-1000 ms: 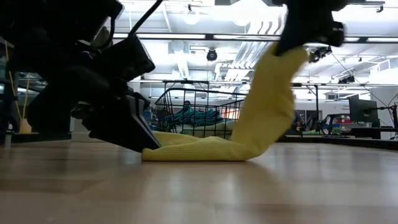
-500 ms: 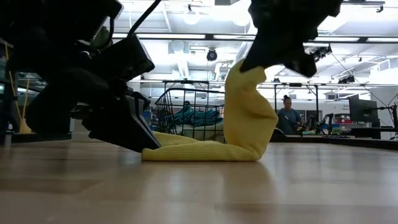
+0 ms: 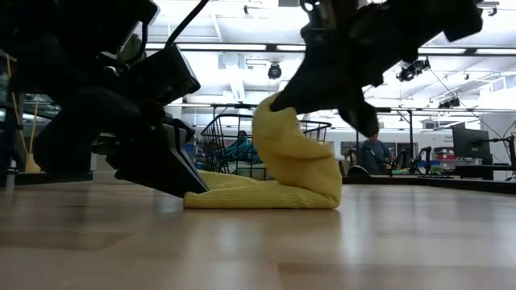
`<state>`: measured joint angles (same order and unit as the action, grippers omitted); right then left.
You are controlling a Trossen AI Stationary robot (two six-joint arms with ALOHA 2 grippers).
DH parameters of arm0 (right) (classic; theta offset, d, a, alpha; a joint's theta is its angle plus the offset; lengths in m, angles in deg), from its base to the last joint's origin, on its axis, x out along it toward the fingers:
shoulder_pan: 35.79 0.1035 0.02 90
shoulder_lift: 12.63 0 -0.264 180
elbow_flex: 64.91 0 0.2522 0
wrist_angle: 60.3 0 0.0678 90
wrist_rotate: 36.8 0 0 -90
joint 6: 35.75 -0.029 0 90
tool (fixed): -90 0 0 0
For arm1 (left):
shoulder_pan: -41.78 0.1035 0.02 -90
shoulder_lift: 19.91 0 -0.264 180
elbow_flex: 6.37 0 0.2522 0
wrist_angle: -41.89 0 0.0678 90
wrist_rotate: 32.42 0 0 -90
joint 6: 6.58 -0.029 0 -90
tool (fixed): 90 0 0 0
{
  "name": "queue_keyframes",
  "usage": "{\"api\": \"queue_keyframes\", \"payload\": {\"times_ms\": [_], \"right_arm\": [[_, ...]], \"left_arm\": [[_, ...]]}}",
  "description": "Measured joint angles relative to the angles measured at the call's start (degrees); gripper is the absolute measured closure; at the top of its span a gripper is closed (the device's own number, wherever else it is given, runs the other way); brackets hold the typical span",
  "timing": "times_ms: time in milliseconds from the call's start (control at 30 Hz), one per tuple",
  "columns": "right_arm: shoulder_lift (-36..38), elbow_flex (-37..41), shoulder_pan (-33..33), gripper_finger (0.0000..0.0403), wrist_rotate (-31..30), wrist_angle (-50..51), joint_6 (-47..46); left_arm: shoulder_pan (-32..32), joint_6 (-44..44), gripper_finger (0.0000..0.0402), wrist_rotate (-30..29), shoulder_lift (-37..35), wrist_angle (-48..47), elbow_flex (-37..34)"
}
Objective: Fold microfiber towels
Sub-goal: Fold the yellow microfiber cloth
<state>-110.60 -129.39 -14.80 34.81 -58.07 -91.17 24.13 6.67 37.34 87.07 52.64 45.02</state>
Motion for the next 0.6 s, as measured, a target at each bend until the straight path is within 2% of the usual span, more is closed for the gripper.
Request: {"api": "queue_keyframes", "payload": {"times_ms": [300,600], "right_arm": [[-6.4,0.0,-0.1,0.0403,-0.4,-11.2,-0.2],[-9.7,0.0,-0.1,0.0398,-3.4,-15.2,-1.2]], "left_arm": [[0.0,0.0,0.0401,0.0,0.0,0.0,0.0],[0.0,0.0,0.0401,-0.1,0.0,0.0,0.0]]}}
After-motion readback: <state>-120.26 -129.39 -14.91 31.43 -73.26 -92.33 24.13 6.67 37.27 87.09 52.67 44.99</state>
